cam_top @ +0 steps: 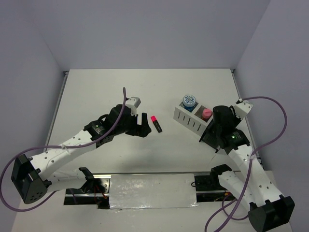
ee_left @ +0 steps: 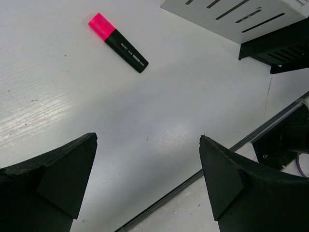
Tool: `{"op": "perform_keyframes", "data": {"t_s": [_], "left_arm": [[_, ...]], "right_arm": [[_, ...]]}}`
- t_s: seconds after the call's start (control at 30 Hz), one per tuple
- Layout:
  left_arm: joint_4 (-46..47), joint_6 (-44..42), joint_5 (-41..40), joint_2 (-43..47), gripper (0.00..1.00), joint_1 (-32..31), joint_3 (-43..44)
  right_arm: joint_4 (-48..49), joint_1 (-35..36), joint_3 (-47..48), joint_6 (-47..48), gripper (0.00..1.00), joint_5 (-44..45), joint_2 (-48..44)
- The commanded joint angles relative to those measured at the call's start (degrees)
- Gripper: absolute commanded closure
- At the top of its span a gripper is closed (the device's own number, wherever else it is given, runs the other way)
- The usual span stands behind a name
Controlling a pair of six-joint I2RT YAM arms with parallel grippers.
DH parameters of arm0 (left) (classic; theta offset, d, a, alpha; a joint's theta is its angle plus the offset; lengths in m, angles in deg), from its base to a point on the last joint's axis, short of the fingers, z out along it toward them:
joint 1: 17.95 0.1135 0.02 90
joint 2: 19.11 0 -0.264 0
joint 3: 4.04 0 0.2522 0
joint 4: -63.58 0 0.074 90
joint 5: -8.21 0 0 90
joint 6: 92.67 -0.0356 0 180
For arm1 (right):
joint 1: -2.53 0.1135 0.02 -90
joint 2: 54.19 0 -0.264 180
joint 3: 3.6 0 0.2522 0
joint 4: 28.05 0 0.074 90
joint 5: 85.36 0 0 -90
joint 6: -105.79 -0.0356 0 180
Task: Sort the stationery into containers
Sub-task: Place the pen in the storage box.
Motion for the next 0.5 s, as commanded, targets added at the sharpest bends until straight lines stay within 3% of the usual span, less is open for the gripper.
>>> {"op": "perform_keyframes", "data": {"t_s": [0.0,0.17,0.33,0.43,0.47], "left_arm": [[1.01,-1.50,1.36,0.19,0.01,-0.25,2.51],[0.39,-1.85,0.83,-0.51,0.01,-0.25,2.86],[1.36,-1.24,0.65,-0.68,0.01,-0.25,2.16],[1.36,-0.89,0.13,-1.82,0.01,-0.25,2.24],[1.36,-0.54,-0.31,-2.18,0.01,-0.16,2.42]], "right_arm": [[7.33,-0.59,-1.28,2.33,1.00,0.41,-0.35],[6.28,-0.59,-1.90,-0.04,1.00,-2.32,0.36],[7.07,-0.59,-3.30,-1.10,0.87,-6.27,-0.70],[5.85,-0.50,-3.22,-1.88,0.63,-7.07,-1.14],[5.84,-0.50,-3.30,-1.89,0.41,-7.24,-1.40]]}}
